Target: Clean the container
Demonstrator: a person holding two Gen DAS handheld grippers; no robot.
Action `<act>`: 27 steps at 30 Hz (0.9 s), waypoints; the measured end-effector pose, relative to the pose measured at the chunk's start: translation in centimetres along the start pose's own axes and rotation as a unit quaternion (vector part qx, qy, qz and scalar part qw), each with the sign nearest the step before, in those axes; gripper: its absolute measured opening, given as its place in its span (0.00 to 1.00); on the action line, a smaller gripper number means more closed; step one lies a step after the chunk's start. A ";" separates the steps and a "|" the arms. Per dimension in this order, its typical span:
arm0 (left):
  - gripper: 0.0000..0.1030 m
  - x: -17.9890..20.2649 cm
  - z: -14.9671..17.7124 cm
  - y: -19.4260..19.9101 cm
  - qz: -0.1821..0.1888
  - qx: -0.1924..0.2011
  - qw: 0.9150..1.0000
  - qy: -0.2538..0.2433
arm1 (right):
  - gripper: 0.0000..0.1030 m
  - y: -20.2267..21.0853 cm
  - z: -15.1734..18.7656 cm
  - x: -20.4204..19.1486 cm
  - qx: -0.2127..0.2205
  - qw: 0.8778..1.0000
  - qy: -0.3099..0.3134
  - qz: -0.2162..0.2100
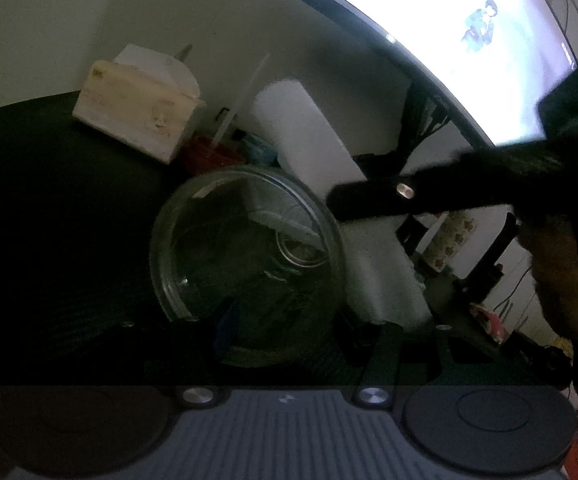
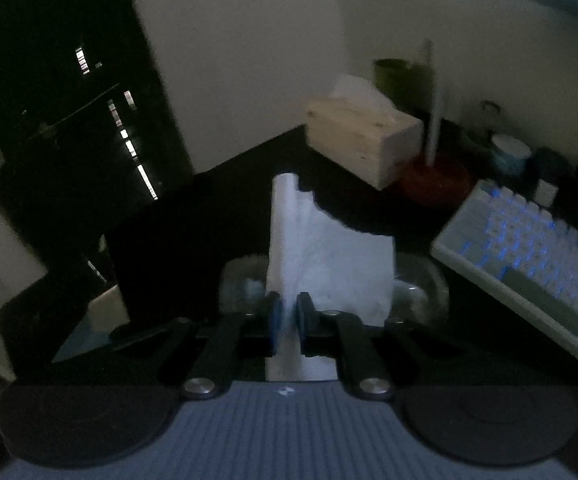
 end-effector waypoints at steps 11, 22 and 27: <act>0.47 -1.3 -0.2 0.3 0.003 0.004 1.000 0.015 | 0.13 -0.7 -0.5 4.7 0.021 0.994 -0.091 0.062; 0.49 -1.6 -0.5 -0.1 -0.006 0.007 1.000 0.009 | 0.14 -0.4 -0.1 3.8 0.042 0.994 -0.083 0.062; 0.56 -1.3 -0.6 0.1 -0.031 0.012 0.999 -0.001 | 0.15 -0.7 -0.5 2.8 0.042 0.995 -0.063 0.065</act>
Point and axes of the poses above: each gripper's, at about its wrist camera, not at the fingertips, and y roughly against the way its jaws point, x to its right, z to its underside, the point moved 7 cm from there along -y, roughly the way its jaws point, and after that the axes turned 5 degrees about y, right-handed, at the moved point
